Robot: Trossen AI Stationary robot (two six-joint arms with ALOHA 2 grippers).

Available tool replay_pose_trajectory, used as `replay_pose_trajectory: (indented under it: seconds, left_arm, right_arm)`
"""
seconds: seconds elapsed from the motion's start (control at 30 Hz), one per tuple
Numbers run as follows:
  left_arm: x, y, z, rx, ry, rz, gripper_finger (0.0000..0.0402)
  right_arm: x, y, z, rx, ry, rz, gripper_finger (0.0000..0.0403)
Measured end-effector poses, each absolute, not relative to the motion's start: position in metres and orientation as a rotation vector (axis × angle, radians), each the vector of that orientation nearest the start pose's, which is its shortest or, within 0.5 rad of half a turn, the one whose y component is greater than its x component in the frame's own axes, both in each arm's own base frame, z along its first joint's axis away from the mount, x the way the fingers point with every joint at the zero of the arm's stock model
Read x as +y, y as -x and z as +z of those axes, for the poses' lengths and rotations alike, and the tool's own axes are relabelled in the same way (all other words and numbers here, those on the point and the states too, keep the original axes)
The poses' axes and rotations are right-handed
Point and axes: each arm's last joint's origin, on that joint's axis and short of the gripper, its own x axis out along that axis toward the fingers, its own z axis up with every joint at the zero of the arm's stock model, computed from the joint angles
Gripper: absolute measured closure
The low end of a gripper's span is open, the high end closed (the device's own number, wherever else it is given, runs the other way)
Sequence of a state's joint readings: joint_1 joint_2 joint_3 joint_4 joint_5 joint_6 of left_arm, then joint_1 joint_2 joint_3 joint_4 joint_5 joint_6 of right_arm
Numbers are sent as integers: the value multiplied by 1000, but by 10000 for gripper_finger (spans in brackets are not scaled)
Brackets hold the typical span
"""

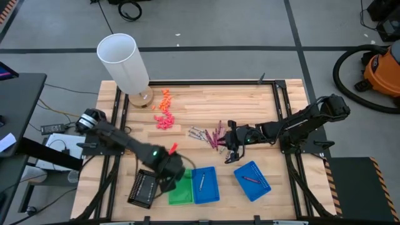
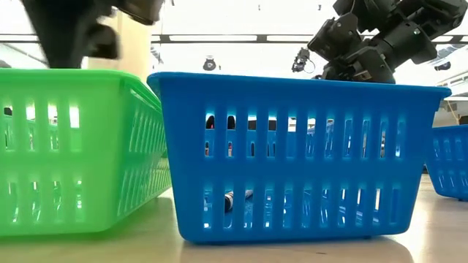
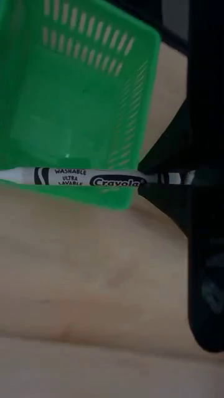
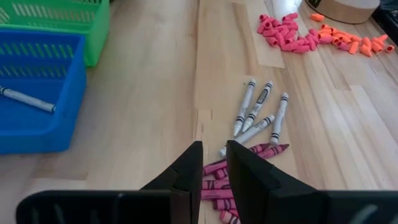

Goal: Sort crayons
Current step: Put the white crayon into the black bin

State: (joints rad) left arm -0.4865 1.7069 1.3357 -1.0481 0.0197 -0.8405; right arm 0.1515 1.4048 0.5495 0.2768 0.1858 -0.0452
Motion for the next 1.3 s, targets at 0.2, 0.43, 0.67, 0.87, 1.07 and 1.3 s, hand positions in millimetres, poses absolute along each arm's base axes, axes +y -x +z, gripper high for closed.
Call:
replay_pose_trajectory:
  seconds: [0.2,0.43,0.67,0.87,1.07,1.3]
  left_arm:
    - [-190,-258,237,1415,464,308,379]
    - [-227,-224,236,1352,544,428,379]
    - [-253,-187,236,1323,639,552,379]
    - [-264,-167,235,1266,698,644,379]
    - [-262,-158,226,1216,716,752,379]
    - [-251,-155,206,1188,728,871,379]
  right_arm:
    - [36,-262,168,544,148,-15,321]
    - [36,-264,172,497,170,-10,321]
    - [36,-266,176,448,205,-2,321]
    - [36,-267,178,425,213,-1,321]
    - [36,-268,179,420,223,1,321]
    - [37,-268,179,419,221,6,321]
